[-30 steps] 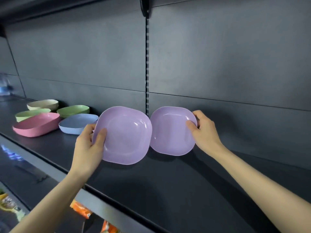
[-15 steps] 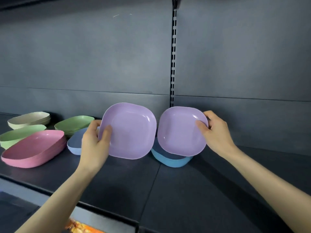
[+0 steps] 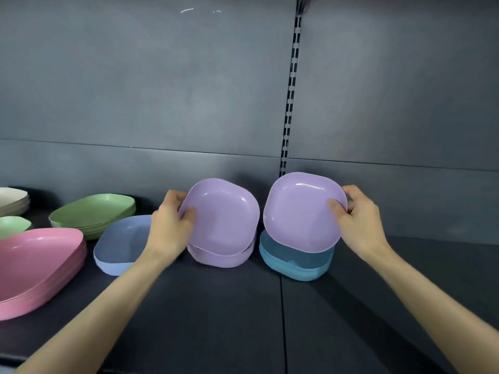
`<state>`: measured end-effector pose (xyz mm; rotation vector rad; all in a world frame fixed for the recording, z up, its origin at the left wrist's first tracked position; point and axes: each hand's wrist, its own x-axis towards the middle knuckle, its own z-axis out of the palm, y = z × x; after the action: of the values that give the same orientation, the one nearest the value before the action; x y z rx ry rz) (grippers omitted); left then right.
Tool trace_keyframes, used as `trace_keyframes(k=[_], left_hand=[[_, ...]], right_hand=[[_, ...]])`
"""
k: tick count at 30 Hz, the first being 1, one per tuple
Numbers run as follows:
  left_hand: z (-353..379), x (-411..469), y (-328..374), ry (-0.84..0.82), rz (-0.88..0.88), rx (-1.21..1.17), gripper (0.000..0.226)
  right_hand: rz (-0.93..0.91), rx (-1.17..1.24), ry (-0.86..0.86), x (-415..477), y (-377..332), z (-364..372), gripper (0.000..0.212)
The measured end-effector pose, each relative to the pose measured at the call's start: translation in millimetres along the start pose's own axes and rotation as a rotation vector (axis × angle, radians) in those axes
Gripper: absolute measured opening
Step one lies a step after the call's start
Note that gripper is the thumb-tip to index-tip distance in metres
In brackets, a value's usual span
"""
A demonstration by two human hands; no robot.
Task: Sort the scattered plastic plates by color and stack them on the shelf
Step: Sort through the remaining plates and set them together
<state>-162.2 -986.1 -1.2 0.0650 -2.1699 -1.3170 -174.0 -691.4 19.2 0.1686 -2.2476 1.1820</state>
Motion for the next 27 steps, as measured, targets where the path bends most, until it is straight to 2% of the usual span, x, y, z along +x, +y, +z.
trace_keyframes(k=[11,18,23,25,27], left_hand=[[19,30,-19,-0.101,-0.015,0.302,0.007],[17,40,-31,-0.192,0.037,0.537,0.015],[10,48,-37,-0.259,0.142,0.673,0.021],[8,49,-39,-0.231,0.212,0.620,0.031],[5,48,-35,-0.228,0.223,0.360,0.037]], right_hand=[[0.000,-0.026,-0.021,18,2,30,0.017],[0.001,0.004,-0.006,26,-2,44,0.017],[0.017,0.021,0.003,29,-13,60,0.017],[0.028,0.029,-0.004,29,-18,68,0.015],[0.035,0.039,-0.013,29,-23,77,0.013]])
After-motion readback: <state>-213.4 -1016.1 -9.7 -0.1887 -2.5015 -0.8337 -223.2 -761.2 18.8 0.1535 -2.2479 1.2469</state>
